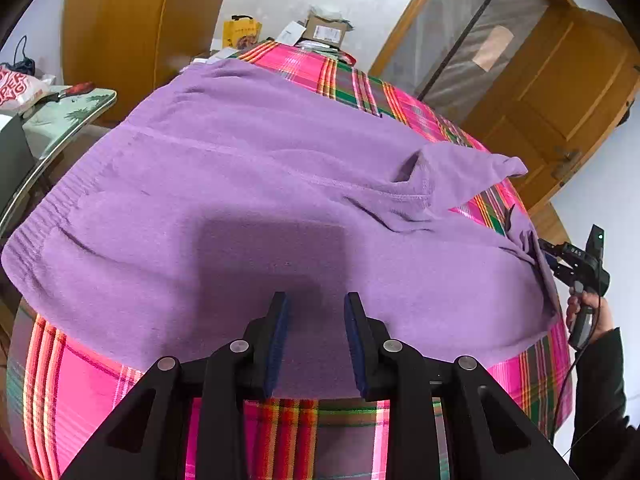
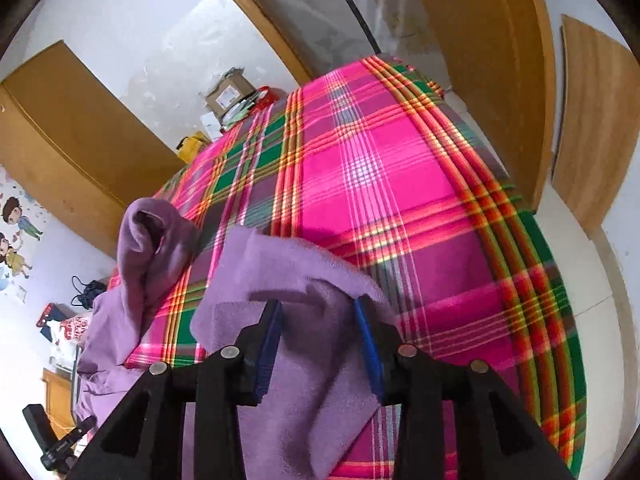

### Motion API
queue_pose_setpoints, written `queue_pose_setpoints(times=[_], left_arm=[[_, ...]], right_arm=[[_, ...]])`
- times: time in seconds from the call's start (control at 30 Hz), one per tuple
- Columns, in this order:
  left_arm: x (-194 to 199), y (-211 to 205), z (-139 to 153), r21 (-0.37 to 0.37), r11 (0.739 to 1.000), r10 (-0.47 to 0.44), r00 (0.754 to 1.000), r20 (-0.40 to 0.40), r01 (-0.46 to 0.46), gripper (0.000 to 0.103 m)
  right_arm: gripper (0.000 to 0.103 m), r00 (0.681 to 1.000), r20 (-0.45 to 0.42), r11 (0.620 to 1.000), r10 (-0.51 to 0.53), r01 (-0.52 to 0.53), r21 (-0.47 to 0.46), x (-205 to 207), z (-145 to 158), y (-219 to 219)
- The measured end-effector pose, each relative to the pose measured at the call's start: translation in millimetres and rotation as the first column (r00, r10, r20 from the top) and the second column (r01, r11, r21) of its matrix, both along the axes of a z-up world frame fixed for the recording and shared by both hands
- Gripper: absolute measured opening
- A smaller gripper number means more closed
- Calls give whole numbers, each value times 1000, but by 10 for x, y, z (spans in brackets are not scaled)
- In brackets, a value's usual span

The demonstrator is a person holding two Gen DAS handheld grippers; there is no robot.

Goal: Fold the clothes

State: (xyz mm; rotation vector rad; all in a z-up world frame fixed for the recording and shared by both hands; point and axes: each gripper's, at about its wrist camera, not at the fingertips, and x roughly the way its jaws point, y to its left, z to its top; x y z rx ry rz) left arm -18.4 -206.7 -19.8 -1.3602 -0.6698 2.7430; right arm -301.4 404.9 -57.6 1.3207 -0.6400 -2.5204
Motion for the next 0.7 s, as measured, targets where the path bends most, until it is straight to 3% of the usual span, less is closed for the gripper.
queue_pose_setpoints(times=[0.03, 0.27, 0.43, 0.53, 0.7], left_arm=[[-4, 5, -2, 0, 1000, 0, 1000, 1, 0, 29], [-14, 16, -7, 2, 1000, -8, 1000, 2, 8, 29], [-45, 36, -9, 5, 1000, -17, 1000, 2, 17, 29], [-67, 58, -9, 7, 1000, -21, 1000, 3, 21, 29], [-72, 100, -3, -5, 1000, -30, 1000, 1, 30, 29]], right_arm=[[8, 1000, 5, 1000, -1, 1, -4, 14, 6, -12], [8, 986, -136, 995, -101, 99, -21, 431, 339, 146], [18, 965, -102, 946, -242, 259, 197, 735, 340, 334], [40, 975, -131, 932, -178, 210, 296, 865, 393, 87], [42, 987, -160, 897, -2, 72, 436, 796, 454, -592]])
